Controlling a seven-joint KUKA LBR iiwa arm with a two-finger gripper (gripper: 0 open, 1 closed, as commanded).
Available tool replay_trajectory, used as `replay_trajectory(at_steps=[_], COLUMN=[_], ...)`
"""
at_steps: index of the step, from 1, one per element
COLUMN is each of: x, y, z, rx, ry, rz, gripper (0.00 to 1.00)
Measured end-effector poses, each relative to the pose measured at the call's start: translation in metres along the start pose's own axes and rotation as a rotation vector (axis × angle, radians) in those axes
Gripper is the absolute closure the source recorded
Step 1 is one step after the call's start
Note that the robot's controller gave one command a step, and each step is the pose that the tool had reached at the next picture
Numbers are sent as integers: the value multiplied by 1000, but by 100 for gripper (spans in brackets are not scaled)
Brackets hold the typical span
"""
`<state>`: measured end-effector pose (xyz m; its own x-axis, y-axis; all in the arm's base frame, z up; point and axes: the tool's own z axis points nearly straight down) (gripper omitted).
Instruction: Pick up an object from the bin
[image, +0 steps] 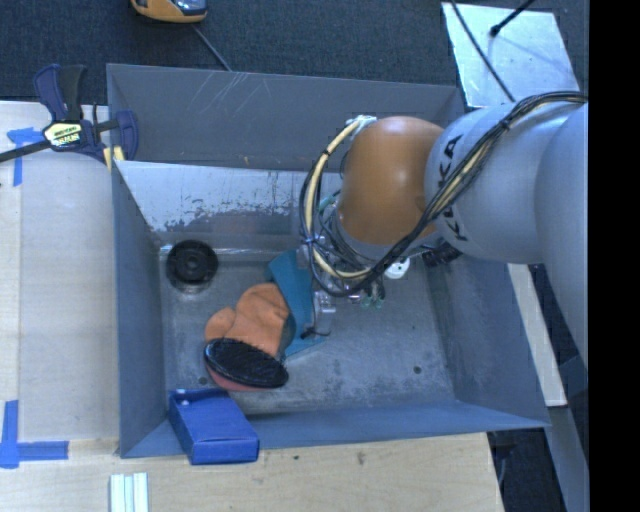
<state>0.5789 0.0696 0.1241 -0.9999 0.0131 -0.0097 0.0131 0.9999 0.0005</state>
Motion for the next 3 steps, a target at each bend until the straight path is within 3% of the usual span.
replay_trajectory(at_steps=[1,2,3], x=[37,20,60], y=[25,37,60], z=[18,34,53], rx=[-1,-2,-1], ry=[2,9,6], rz=[-11,10,98], gripper=[0,0,100])
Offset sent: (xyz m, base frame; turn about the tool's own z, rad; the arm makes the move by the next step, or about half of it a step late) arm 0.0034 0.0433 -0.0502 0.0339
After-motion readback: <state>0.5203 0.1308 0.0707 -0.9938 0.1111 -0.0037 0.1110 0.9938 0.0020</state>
